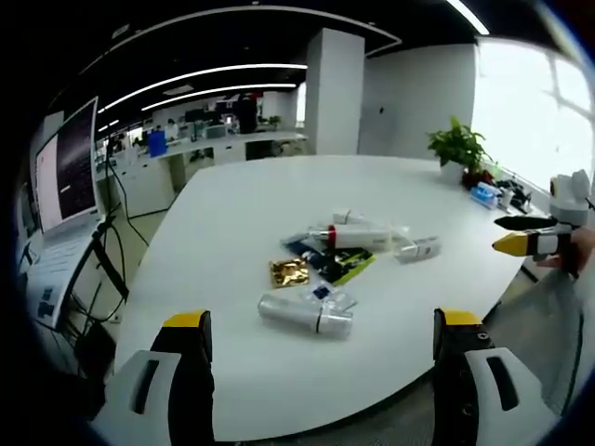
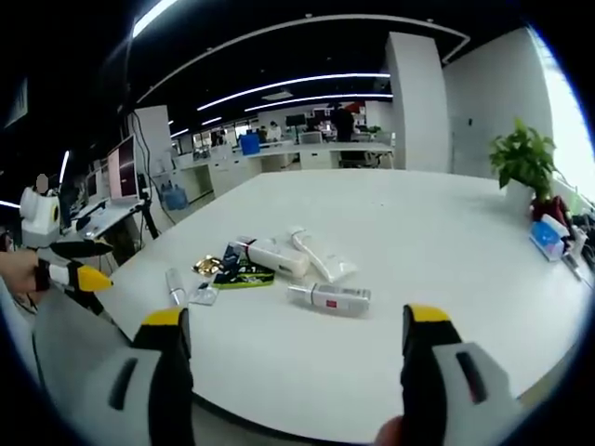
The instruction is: Arrange the skincare products in the storage area until every visible bottle or jar stands upright without overlapping.
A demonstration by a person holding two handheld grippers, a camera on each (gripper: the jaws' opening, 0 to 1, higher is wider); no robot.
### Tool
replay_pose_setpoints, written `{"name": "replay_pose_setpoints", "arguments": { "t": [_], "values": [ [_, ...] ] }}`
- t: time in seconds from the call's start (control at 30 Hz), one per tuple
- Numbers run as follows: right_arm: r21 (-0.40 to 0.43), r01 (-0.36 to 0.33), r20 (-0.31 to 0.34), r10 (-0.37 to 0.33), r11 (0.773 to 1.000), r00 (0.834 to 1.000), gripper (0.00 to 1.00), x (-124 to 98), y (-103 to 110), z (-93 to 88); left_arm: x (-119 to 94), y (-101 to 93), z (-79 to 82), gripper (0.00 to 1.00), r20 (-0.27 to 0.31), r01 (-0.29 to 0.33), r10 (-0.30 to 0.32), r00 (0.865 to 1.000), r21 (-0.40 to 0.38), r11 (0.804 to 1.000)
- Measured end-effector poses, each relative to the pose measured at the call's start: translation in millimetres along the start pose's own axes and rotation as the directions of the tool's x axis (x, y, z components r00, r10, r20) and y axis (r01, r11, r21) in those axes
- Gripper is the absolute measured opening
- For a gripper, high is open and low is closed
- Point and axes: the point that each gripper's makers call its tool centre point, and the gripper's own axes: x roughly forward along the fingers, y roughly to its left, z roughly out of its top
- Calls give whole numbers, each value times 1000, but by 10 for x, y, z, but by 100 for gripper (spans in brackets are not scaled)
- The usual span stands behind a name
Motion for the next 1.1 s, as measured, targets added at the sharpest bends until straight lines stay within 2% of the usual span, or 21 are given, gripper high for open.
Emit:
{"name": "replay_pose_setpoints", "arguments": {
  "t": [0.27, 0.4, 0.57, 0.7, 0.8, 1.1],
  "values": [
    [-3, -14, -18, 14, 1000, 1000, 95, 14, 32, -21, -9, -15, 16, 97, 5, 6, -6, 1000, 0, 1000],
    [-4, -19, -47, 19, 1000, 999, 95, 29, 40, -58, -7, -17, 14, 97, 2, 8, -8, 1000, 2, 1000],
    [-9, -30, -44, 30, 1000, 999, 94, 33, 59, -42, 0, -24, 0, 97, -6, 16, -16, 1000, 7, 1000],
    [14, -29, -40, 30, 999, 999, 93, 36, 44, -22, 3, -22, -9, 97, -9, 21, -20, 1000, 9, 1000],
    [38, -53, -28, 55, 998, 998, 91, 39, 62, 4, 4, -16, -8, 97, -7, 21, -21, 1000, 5, 1000],
    [-18, -95, -52, 94, 995, 994, 89, 155, 56, 41, 3, -14, -1, 97, -2, 22, -22, 1000, -7, 1000]
  ]
}}
